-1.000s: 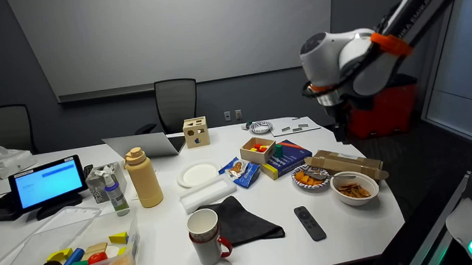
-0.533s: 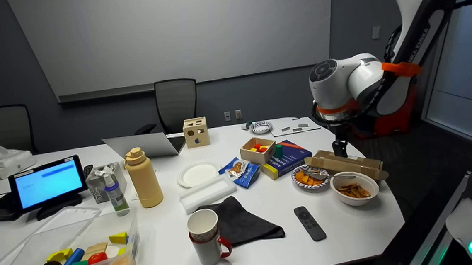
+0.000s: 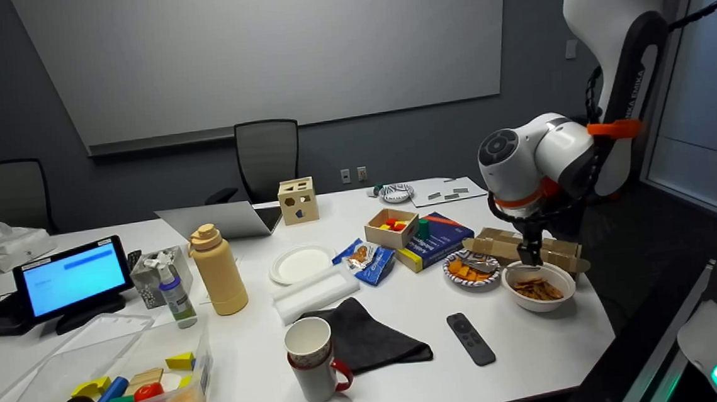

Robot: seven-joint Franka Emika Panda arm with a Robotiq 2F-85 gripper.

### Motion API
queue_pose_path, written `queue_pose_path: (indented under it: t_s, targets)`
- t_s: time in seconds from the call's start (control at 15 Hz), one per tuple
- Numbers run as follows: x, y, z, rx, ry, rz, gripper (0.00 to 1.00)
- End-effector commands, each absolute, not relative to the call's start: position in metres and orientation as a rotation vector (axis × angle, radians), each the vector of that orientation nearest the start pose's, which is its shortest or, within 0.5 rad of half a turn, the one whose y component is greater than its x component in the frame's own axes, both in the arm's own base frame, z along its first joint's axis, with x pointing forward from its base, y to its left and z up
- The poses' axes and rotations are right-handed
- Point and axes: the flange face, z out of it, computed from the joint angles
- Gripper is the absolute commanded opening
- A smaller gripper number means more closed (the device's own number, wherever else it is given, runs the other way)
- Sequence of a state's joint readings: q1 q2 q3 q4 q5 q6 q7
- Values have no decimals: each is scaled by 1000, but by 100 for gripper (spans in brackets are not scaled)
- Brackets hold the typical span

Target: Use the cake spatula to stir the contents in the white bowl.

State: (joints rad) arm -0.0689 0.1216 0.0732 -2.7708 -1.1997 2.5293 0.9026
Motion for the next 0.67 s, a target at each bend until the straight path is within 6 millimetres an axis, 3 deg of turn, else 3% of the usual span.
queue_pose_path:
  t_s: [0.0, 0.6]
  targets:
    - [333, 15, 131, 2577, 256, -68, 100]
    - [361, 22, 95, 2554, 190, -38, 100]
